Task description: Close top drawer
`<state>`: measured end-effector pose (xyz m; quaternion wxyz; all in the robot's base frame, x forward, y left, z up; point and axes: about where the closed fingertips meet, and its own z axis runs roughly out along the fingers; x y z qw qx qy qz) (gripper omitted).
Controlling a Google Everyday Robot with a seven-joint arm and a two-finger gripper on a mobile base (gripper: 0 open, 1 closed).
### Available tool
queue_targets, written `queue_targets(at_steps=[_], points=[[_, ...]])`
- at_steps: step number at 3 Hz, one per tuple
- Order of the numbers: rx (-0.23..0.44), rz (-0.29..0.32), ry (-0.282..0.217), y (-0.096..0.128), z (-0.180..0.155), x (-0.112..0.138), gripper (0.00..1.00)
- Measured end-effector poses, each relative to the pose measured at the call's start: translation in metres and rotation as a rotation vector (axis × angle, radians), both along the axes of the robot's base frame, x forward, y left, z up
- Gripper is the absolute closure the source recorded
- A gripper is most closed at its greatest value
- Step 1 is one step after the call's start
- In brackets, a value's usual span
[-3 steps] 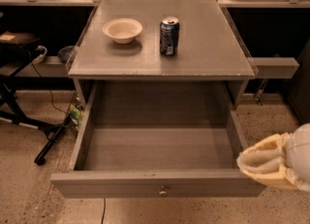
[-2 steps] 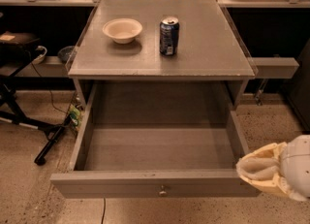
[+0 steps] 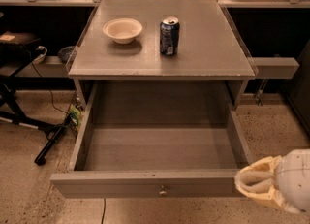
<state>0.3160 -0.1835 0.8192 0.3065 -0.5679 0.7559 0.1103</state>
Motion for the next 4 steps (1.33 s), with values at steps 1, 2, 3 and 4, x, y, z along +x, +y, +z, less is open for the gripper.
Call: queue_targets(at_steps=[1,2,3,4], points=[[0.031,-0.008,0.076,-0.008,-0.051,-0.014,1.00],[0.037,-0.026,0.098,-0.014,-0.077,-0.017,1.00],[0.062,-0.027,0.112,-0.014,-0.101,-0.011,1.00],[0.076,-0.024,0.115,-0.012,-0.120,0.003,1.00]])
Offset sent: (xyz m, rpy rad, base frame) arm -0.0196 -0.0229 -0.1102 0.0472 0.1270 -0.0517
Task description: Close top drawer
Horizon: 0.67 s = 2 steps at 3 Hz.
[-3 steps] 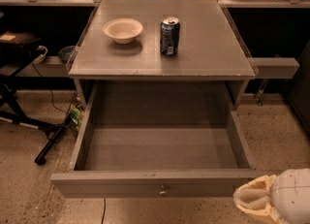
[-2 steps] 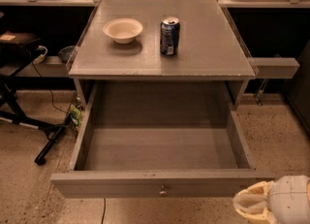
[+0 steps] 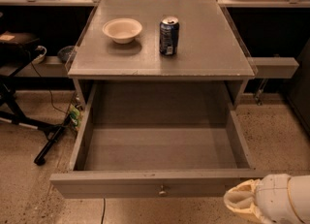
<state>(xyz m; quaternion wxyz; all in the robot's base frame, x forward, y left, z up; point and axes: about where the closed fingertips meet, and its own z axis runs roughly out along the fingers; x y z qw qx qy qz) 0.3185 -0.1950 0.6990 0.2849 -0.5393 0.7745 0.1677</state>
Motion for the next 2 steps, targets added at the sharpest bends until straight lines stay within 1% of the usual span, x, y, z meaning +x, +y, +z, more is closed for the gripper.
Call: queue_targets(at_steps=[1,2], points=[[-0.017,-0.004,-0.007,-0.0039,-0.0140,0.0248,1.00],[-0.017,-0.004,-0.007,-0.0039,-0.0140,0.0248,1.00]])
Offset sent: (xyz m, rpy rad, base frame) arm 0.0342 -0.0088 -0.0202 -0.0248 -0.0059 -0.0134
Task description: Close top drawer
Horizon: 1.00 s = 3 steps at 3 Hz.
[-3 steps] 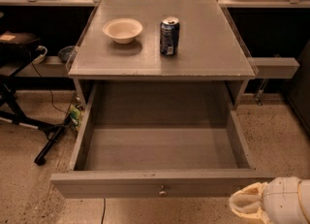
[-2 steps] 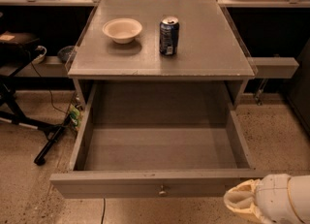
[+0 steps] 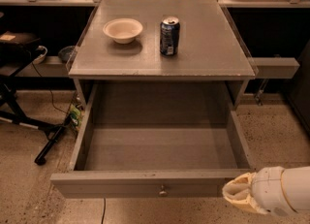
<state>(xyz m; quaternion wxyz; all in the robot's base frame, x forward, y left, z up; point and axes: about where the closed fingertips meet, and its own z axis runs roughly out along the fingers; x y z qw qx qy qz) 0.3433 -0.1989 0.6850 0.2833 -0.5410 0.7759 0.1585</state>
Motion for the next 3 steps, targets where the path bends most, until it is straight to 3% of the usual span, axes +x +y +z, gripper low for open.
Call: queue_targets(at_steps=[1,3], points=[[0.005,-0.022,-0.019,0.000,-0.003,0.005,1.00],[0.012,-0.031,-0.057,-0.006,-0.015,0.043,1.00]])
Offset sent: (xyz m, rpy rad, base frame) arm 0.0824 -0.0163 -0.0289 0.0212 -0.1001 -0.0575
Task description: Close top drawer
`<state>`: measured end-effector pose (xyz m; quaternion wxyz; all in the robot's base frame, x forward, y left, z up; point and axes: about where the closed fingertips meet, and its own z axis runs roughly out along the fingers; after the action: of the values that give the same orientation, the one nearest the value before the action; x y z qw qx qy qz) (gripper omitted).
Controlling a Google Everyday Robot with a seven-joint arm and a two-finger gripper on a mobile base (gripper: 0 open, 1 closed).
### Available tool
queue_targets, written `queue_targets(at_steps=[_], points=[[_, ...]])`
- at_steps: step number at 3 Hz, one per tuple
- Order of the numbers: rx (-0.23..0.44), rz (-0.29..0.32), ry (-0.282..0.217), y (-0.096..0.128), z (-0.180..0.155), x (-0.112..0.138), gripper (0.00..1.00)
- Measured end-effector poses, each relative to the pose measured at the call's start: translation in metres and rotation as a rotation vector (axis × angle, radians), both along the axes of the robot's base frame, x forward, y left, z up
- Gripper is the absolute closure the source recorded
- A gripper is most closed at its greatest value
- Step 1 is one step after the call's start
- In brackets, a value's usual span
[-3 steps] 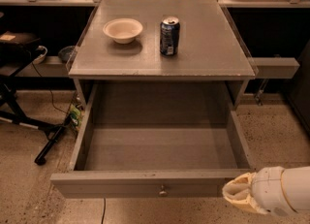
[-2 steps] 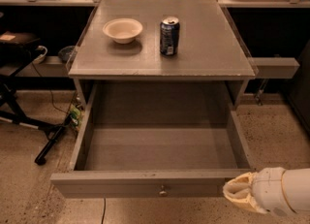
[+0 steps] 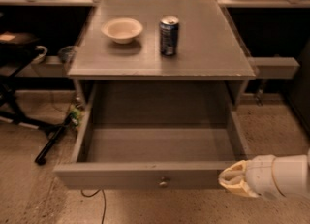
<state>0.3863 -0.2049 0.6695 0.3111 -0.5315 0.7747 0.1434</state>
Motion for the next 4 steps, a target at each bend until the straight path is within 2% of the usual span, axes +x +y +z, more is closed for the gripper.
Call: queue_targets(at_steps=[1,3,4], points=[[0.000,0.000,0.000,0.000,0.000,0.000,1.00],[0.012,0.032,-0.016,0.008,-0.007,0.046,1.00],[0.012,0.032,-0.016,0.008,-0.007,0.046,1.00]])
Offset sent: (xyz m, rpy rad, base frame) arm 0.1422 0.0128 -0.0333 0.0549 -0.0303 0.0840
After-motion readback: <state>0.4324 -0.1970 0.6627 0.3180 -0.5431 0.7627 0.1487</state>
